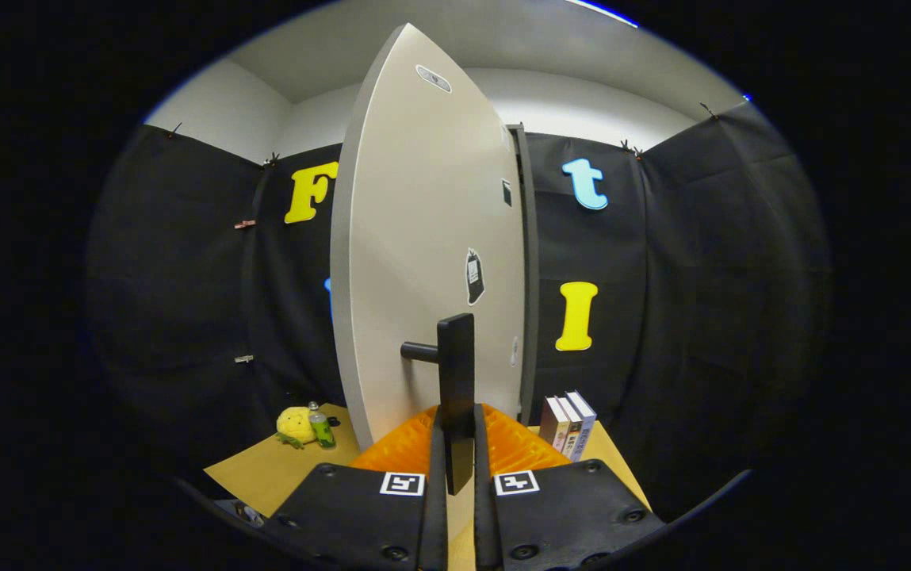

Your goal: Open the shoe cabinet door, grab the shoes and put them into the shoe cabinet, then close the shoe cabinet door.

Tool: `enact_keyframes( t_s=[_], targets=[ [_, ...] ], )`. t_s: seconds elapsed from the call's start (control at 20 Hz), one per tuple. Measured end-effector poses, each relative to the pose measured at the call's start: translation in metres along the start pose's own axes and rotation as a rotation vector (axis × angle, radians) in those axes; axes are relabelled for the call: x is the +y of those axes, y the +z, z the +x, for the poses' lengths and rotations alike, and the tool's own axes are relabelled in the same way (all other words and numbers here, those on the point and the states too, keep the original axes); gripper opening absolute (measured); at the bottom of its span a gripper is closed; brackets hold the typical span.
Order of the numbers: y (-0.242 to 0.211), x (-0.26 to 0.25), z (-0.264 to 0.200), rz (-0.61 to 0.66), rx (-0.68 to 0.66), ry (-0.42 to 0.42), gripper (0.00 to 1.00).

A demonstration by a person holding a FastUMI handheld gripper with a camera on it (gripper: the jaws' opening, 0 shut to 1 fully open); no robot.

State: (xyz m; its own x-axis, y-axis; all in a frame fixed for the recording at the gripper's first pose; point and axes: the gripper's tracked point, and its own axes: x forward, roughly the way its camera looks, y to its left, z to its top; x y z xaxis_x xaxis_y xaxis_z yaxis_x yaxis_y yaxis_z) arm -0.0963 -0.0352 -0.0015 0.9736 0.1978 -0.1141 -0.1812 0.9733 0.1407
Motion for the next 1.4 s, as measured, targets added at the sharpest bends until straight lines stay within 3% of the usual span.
enact_keyframes(
  t_s=[0.2,0.35,0.6,0.9,1.15,1.3,1.4],
  targets=[
    [0.003,-0.037,-0.004,0.023,0.016,-0.034,0.17],
    [0.008,-0.062,-0.01,0.028,0.005,-0.07,0.11],
    [0.015,-0.058,-0.014,0.062,-0.008,-0.038,0.12],
    [0.013,-0.063,-0.022,0.081,0.006,-0.09,0.12],
    [-0.014,-0.059,-0.059,0.064,0.096,-0.08,0.21],
    [-0.037,-0.051,-0.085,0.054,0.169,-0.056,0.46],
    [-0.056,-0.036,-0.097,-0.002,0.21,-0.013,0.48]
  ],
)
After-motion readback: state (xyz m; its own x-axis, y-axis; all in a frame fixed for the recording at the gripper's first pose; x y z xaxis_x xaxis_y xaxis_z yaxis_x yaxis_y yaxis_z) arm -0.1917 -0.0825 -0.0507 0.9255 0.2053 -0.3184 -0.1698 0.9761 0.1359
